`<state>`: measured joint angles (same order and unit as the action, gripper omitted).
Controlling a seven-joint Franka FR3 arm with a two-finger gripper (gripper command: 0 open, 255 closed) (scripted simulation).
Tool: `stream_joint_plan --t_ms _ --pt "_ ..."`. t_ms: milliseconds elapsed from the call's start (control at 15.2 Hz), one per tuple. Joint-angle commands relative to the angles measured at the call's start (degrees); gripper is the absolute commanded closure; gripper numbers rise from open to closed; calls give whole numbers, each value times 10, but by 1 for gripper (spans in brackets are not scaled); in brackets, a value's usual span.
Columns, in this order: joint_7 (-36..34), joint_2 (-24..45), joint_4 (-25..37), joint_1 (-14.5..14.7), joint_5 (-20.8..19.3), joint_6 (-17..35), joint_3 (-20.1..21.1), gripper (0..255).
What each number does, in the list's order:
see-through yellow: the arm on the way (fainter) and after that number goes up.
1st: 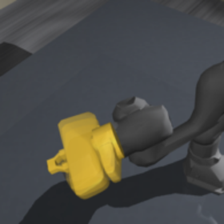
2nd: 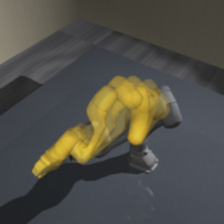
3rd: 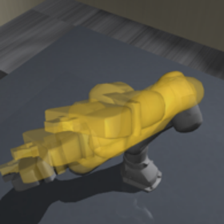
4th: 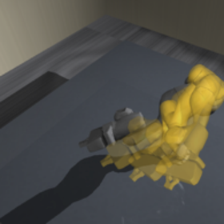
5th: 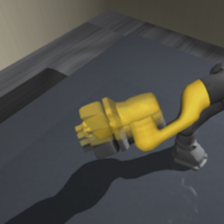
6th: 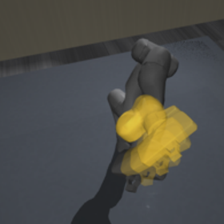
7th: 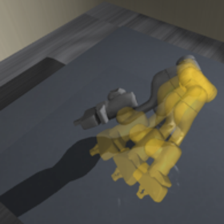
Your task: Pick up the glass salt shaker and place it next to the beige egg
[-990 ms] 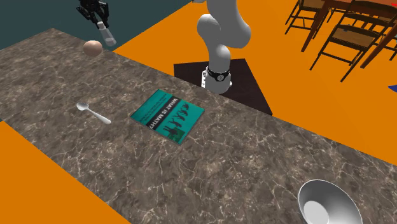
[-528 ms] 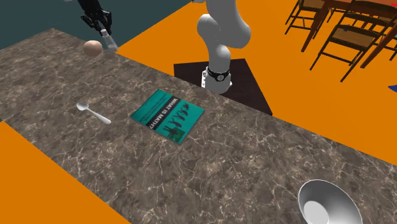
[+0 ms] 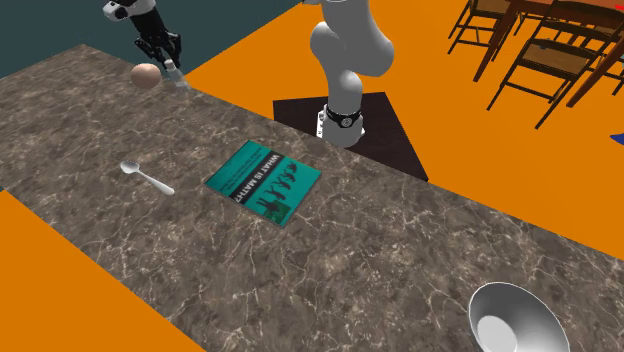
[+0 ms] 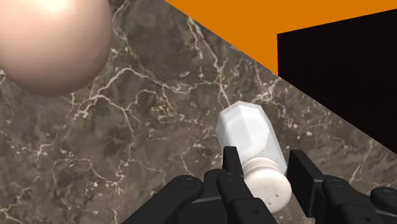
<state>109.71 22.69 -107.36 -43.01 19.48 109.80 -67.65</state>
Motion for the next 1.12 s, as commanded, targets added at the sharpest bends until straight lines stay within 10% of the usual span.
stream_joint_plan --t_ms 0,726,792,1056 --pt "4 5 -10 -2 6 13 5 255" --pt "14 21 -26 -15 24 38 21 255" --pt "14 21 -26 -15 24 38 21 0" --pt "14 21 -26 -15 24 38 21 0"
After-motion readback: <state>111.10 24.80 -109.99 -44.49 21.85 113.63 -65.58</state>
